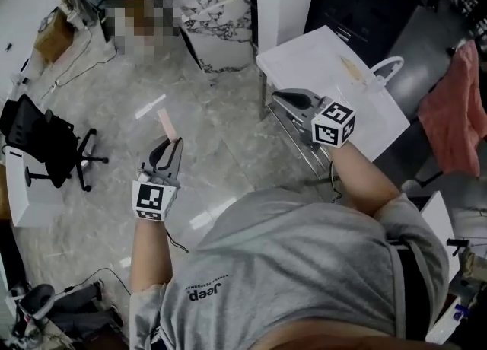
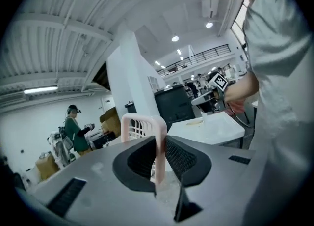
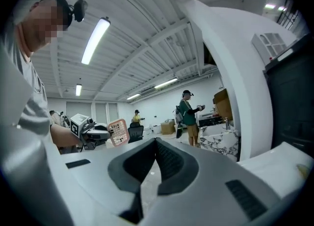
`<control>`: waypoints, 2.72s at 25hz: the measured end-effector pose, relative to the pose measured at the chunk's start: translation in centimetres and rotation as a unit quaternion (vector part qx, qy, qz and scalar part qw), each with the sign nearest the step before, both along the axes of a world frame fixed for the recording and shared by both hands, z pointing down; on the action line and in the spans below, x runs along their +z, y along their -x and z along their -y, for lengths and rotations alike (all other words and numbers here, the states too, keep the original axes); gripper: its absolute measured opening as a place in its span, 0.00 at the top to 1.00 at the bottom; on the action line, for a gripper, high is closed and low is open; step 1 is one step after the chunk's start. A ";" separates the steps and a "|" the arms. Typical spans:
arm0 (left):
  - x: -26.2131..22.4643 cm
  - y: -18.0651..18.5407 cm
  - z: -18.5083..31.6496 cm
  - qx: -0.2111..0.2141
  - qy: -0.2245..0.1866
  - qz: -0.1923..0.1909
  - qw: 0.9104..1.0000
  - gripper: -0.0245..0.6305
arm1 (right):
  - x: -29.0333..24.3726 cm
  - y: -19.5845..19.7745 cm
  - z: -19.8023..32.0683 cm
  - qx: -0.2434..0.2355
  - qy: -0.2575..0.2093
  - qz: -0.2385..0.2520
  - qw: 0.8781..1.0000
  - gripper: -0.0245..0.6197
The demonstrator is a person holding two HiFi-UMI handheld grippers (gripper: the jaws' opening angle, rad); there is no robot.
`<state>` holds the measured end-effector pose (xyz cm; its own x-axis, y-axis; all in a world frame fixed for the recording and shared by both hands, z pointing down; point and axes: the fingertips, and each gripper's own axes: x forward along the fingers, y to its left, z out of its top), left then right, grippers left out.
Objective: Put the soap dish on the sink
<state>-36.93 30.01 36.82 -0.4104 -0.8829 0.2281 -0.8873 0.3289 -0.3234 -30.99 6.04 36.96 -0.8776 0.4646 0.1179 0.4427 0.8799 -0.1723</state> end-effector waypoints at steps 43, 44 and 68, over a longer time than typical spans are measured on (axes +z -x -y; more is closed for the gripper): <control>28.7 -34.5 71.6 0.567 0.395 0.339 0.638 0.87 | 17.1 -46.0 44.4 0.492 0.106 -0.035 0.863 0.88; 29.7 -34.4 72.2 0.565 0.402 0.343 0.634 0.87 | 17.6 -46.4 44.5 0.496 0.108 -0.037 0.861 0.88; 37.2 -33.4 75.3 0.529 0.460 0.372 0.608 0.85 | 21.2 -49.9 43.7 0.516 0.138 -0.056 0.844 0.88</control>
